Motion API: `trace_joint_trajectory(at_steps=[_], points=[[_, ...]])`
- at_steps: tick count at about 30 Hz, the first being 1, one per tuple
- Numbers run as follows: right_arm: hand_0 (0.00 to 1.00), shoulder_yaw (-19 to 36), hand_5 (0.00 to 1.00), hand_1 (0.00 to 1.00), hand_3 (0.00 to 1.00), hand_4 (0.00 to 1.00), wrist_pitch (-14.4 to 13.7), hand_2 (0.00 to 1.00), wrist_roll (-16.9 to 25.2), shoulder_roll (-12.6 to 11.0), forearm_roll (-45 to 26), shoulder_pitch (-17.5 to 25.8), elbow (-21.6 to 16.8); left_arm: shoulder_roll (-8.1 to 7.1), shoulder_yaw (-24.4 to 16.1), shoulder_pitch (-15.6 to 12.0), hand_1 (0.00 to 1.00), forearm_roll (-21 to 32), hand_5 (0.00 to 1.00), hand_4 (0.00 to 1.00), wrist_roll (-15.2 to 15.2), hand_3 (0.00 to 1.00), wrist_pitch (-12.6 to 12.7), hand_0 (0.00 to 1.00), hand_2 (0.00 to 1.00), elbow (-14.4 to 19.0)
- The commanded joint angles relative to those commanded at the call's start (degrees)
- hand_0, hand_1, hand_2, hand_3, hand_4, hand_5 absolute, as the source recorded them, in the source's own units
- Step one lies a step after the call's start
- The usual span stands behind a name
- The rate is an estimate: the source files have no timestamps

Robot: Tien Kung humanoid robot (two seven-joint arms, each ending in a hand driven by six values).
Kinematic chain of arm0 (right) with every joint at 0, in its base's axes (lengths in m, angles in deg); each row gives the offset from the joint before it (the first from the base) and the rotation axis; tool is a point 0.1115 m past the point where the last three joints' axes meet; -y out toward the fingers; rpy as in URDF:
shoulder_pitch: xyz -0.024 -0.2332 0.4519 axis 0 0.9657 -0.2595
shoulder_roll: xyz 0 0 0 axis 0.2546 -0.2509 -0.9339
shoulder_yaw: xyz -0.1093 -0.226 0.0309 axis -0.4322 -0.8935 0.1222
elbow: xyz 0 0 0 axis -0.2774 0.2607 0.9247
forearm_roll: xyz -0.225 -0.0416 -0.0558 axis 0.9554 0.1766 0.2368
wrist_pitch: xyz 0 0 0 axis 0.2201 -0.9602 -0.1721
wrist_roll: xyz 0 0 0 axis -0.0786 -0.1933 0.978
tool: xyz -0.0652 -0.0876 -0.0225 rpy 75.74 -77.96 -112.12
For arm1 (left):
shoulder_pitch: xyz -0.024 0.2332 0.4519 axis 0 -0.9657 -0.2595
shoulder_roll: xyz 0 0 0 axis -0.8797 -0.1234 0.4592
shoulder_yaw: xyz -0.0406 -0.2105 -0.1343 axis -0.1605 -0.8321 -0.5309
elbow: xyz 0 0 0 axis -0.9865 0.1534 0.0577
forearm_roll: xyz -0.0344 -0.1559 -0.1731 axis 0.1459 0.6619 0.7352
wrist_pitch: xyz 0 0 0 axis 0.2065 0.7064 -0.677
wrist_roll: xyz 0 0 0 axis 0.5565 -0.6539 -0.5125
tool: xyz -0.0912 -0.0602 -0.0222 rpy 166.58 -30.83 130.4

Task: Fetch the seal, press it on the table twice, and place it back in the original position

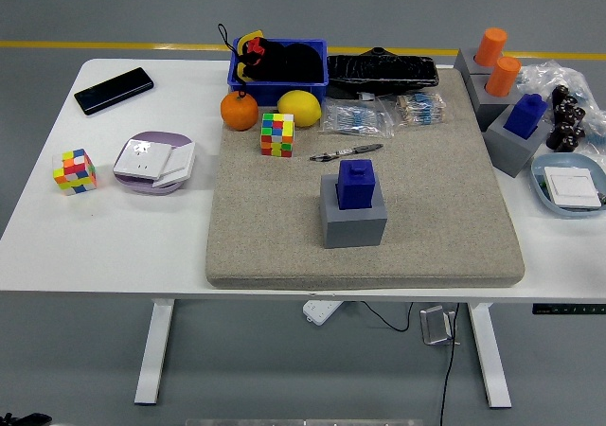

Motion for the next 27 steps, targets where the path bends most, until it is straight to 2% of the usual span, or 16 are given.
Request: trace_joint_trajectory(at_steps=[17,27], points=[[0.930,-1.71,0.391,0.879,0.851,0.998,0.38,0.871,-0.42,-0.17,-0.13,0.04,0.62,-0.12,0.00,0.16,0.692,-0.19,0.256,0.685,0.05,0.749,0.14,0.721,0.681,0.15],[0.922,-0.86,0.378,0.867,0.828,0.998,0.55,0.856,-0.81,-0.18,-0.57,-0.09,0.46,-0.33,-0.62,0.33,0.692,-1.42,0.258,0.684,-0.23,0.748,0.29,0.721,0.681,0.24]])
